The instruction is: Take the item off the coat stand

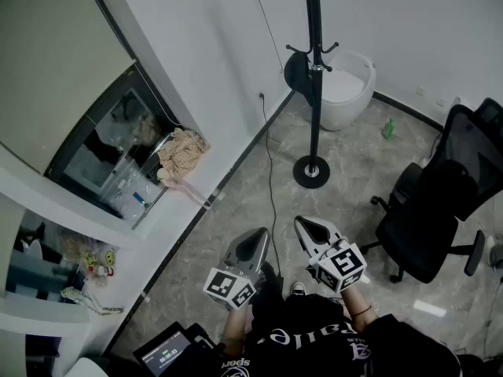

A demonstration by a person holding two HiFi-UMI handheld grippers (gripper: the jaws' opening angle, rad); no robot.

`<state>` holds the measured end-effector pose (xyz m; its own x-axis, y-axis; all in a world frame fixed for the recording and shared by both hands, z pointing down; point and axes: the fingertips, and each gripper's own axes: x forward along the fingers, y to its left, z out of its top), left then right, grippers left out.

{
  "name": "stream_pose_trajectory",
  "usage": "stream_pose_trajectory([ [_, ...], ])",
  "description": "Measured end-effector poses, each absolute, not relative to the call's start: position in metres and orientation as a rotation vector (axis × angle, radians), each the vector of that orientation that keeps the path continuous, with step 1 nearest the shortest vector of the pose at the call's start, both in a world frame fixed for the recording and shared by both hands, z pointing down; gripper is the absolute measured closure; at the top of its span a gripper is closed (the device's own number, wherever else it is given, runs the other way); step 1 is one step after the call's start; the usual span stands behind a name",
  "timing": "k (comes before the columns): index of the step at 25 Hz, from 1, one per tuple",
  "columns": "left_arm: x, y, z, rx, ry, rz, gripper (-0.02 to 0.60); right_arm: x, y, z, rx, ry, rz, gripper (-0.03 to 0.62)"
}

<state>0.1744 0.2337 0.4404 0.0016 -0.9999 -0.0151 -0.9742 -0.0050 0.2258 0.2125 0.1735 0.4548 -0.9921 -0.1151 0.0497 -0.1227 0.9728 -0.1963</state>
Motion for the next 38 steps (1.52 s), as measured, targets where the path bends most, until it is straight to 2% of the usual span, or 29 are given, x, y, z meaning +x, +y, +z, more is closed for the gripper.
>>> stream_pose_trajectory([
  [12, 0.091, 0.175, 0.454, 2.201, -1.992, -0.264, 0.578, 0.122, 0.122, 0.456, 0.261, -3.065, 0.300, 0.577],
  [20, -0.021, 0.140, 0.434, 2.234, -1.975, -0.221, 0.578, 0.016, 0.091, 0.447, 0.314, -3.071, 0.290, 0.577],
  [27, -0.100, 0.113, 0.421, 2.322, -1.927, -0.226, 0.577, -0.050, 0.065, 0.443, 0.453, -3.062, 0.269, 0.577],
  [32, -0.127, 0.092, 0.430, 2.345, -1.826, -0.266, 0.578, -0.071, 0.054, 0.451, 0.530, -3.020, 0.273, 0.577],
  [38, -0.125, 0.064, 0.445, 2.375, -1.706, -0.229, 0.578, -0.071, 0.032, 0.460, 0.622, -2.972, 0.293, 0.577],
])
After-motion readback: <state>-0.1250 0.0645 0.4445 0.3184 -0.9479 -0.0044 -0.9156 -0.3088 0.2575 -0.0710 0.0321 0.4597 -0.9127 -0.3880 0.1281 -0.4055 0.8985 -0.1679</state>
